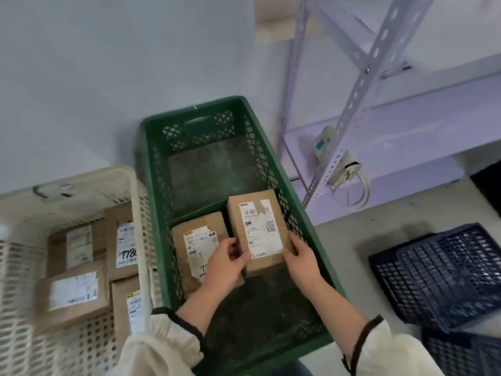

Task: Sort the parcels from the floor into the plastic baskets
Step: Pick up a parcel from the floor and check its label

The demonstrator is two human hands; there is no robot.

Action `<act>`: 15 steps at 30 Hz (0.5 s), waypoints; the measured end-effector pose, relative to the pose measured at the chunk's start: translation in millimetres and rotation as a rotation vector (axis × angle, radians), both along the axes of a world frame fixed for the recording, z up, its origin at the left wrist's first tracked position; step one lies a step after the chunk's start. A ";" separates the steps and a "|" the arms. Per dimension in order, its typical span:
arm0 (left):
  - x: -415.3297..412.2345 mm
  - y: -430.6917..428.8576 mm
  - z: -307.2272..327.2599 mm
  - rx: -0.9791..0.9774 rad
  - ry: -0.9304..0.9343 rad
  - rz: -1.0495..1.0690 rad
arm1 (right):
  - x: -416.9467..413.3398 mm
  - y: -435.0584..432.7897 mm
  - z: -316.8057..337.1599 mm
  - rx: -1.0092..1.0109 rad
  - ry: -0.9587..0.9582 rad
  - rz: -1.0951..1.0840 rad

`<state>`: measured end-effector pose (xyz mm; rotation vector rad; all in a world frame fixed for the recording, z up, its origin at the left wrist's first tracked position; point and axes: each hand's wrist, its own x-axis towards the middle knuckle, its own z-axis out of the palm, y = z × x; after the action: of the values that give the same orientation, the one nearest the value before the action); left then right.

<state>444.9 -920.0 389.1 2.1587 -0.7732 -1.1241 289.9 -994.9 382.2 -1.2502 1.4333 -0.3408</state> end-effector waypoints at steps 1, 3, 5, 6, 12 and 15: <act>-0.5 -0.7 -1.6 0.009 -0.060 -0.005 | 1.2 -1.1 -3.2 0.003 0.002 0.008; -1.3 -0.9 -6.0 0.039 -0.169 -0.001 | 2.4 -1.0 -8.8 0.015 0.004 0.027; -2.1 0.3 -11.6 0.054 -0.228 -0.003 | 3.7 0.5 -12.8 0.020 0.011 0.029; -2.8 0.8 -14.4 0.057 -0.254 -0.014 | 4.3 0.9 -14.6 0.021 0.013 0.032; -8.3 2.3 -29.0 0.017 -0.363 -0.073 | 7.2 -2.7 -23.8 0.075 0.055 0.094; -7.4 0.3 -36.8 0.012 -0.448 -0.137 | 9.9 -5.6 -26.8 0.077 0.088 0.119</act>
<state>437.6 -919.7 352.4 2.4315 -1.1244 -0.7091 299.9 -1000.5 355.4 -1.2944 1.4258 -0.1502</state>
